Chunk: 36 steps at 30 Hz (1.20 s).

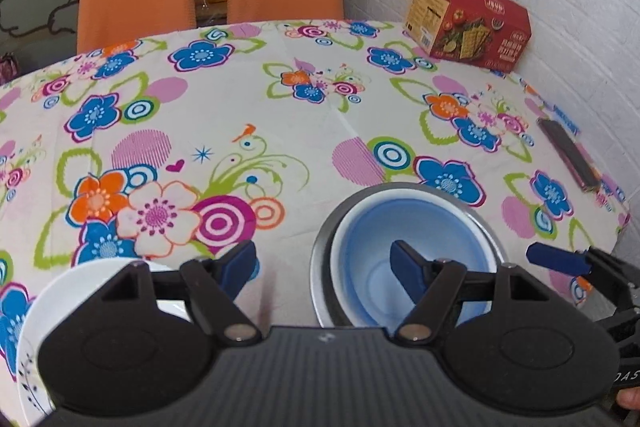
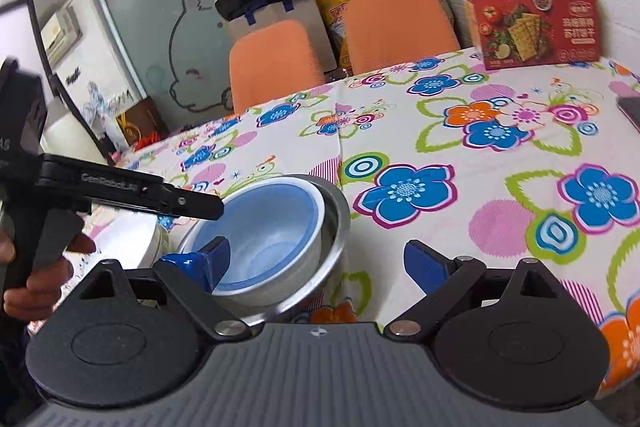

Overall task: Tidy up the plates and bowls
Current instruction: 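Grasp the steel bowl rim holding the nested bowls with the left tool, then lift the nested bowls with the left tool and carry them toward the plate stack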

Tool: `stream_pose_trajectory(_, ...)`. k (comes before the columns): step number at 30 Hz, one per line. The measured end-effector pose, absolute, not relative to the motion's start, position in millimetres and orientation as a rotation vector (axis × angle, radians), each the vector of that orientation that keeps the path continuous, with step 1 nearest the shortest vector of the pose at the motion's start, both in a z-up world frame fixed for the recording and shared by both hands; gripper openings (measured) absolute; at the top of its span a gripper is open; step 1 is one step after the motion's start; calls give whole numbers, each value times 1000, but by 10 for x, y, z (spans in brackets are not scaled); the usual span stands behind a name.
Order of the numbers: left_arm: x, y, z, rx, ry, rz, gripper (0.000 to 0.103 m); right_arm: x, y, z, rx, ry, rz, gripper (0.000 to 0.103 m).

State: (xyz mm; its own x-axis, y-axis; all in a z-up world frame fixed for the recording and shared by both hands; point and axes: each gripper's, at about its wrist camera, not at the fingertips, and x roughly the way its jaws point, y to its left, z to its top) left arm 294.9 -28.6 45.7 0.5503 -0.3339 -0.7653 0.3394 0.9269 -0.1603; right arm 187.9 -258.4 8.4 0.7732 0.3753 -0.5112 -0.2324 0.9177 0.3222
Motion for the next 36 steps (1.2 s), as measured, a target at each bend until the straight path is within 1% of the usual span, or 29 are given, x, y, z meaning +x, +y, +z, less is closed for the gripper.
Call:
stream_pose_trajectory(8, 3157, -458, 279, 84, 935, -423, 73, 2170, -2390, -37, 125, 674, 314, 81)
stream_pose_trajectory(15, 3240, -537, 180, 102, 956, -441, 73, 2260, -2338, -137, 133, 708, 316, 81)
stream_pose_trajectory(24, 3230, -560, 124, 82, 987, -505, 75, 2136, -2126, -261, 74, 619, 221, 83)
stream_pose_trajectory(27, 3222, -584, 105, 72, 1017, -535, 75, 2120, -2006, -242, 66, 637, 192, 85)
stream_pose_trajectory(32, 3120, -645, 86, 143, 981, -529, 72, 2131, -2057, -230, 118, 642, 257, 84)
stream_pose_trajectory(36, 3141, -660, 90, 155, 988, -523, 71, 2139, -2157, -217, 164, 646, 288, 83)
